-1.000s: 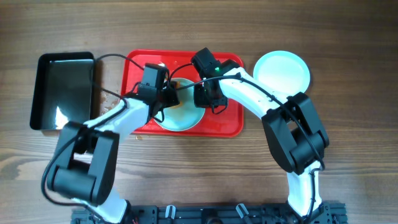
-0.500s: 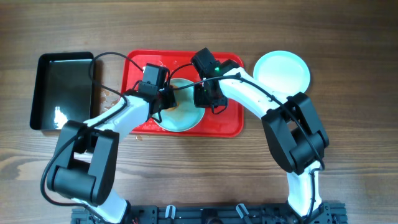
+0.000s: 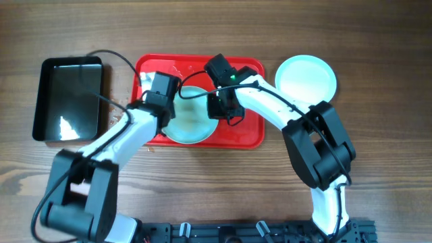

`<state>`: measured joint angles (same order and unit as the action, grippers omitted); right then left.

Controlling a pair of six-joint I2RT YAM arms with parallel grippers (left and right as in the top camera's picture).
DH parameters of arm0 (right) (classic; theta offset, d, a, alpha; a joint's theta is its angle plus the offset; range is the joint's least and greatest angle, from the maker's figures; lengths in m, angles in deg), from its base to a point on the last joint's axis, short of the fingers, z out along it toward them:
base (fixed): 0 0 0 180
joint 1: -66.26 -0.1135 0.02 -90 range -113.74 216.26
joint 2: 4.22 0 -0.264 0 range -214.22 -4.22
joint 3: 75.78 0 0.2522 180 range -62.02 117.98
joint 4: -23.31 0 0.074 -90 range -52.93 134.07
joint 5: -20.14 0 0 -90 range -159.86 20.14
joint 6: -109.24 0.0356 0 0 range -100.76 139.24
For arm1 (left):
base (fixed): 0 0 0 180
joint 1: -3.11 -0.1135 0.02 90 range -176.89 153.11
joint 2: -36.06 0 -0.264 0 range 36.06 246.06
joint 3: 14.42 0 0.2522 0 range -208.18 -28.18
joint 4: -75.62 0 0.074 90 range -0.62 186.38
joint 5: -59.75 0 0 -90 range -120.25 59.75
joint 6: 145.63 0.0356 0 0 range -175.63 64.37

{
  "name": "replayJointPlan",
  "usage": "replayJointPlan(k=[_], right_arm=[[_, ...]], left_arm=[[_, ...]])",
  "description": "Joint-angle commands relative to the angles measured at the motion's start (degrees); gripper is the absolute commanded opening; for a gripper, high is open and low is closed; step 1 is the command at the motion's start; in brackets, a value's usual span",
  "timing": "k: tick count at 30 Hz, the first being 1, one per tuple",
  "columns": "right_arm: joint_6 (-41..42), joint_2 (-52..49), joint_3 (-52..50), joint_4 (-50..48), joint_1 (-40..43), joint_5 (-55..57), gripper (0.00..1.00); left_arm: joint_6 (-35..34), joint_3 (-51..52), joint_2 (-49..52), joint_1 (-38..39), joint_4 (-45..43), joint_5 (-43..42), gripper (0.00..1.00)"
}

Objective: Clean dirty plates on tray and stack at the side
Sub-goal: 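Lift the last plate with the right gripper and carry it right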

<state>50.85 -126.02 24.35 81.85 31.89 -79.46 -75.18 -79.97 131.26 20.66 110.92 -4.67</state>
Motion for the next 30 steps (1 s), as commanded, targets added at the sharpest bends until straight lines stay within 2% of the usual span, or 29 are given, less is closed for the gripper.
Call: replayJointPlan(k=[1, 4, 7, 12, 15, 17, 19, 23, 27, 30], right_arm=[[0.1, -1.8, -1.7, 0.9, 0.9, 3.6, 0.04], [0.1, -1.8, -1.7, 0.8, 0.9, 3.6, 0.04], [-0.1, -1.7, -0.5, 2.1, 1.2, 3.6, 0.04], [-3.4, -0.2, 7.3, 8.5, 3.0, 4.2, 0.04], [-4.9, 1.8, 14.3, 14.3, 4.6, 8.3, 0.04], [-7.9, 3.3, 21.6, 20.2, 5.4, 13.2, 0.04], [-10.2, 4.0, 26.5, 23.8, 5.4, 17.3, 0.04], [-11.1, 6.1, 33.6, 29.3, 4.2, 29.0, 0.04], [-13.8, 9.1, 36.3, 31.2, 0.9, 41.4, 0.04], [-13.8, 10.6, 36.3, 31.9, -2.1, 50.3, 0.04]], left_arm=[[2.9, 0.8, -5.7, -0.2, 0.1, 15.5, 0.04], [2.9, 0.8, -9.5, 0.4, 0.3, 17.1, 0.04], [2.6, 0.8, -13.0, 0.3, 2.1, 14.3, 0.04], [2.4, 0.8, -14.4, -0.1, 6.2, -2.1, 0.04], [0.9, 0.8, -13.4, -0.9, 8.2, -9.9, 0.04], [-2.2, 0.9, -11.8, -1.3, 9.1, -14.7, 0.04], [-2.1, 0.9, -10.6, -1.3, 8.9, -18.2, 0.04], [-2.1, 0.9, -8.6, -1.3, 8.3, -19.8, 0.04], [-2.1, 0.9, -6.6, -1.3, 7.6, -19.8, 0.05], [-2.1, 0.9, -6.1, -1.3, 7.5, -19.8, 0.12]])
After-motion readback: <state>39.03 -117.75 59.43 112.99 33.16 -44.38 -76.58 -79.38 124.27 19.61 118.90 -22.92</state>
